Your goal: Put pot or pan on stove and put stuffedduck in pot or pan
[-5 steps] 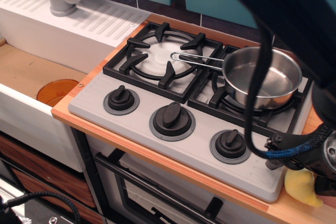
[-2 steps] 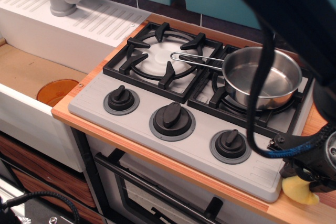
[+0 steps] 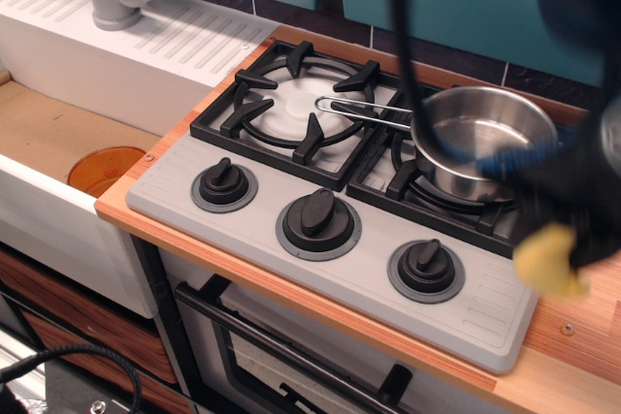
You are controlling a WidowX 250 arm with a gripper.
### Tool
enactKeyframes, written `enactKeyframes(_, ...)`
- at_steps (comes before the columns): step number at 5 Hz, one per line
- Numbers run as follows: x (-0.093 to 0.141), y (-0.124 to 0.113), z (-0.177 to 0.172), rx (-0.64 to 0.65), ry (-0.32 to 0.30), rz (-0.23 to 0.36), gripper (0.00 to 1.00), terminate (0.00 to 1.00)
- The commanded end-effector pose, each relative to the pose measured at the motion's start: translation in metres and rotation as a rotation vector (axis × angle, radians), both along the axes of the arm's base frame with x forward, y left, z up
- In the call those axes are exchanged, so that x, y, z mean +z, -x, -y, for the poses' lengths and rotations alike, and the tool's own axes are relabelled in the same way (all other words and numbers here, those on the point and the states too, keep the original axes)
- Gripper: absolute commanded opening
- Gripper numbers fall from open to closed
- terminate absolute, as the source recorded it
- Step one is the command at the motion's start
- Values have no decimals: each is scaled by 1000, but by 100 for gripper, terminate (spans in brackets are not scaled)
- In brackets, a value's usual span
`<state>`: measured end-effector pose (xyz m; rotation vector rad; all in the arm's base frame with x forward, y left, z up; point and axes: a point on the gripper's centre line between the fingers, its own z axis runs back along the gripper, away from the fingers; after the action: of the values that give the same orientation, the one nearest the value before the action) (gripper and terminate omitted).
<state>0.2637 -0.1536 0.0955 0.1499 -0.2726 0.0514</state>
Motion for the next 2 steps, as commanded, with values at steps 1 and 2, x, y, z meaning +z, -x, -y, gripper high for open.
enactKeyframes(1, 52, -71, -53, -37, 82, 127, 0, 0)
enactKeyframes(2, 41, -103, -80, -66, 122, 165, 0, 0)
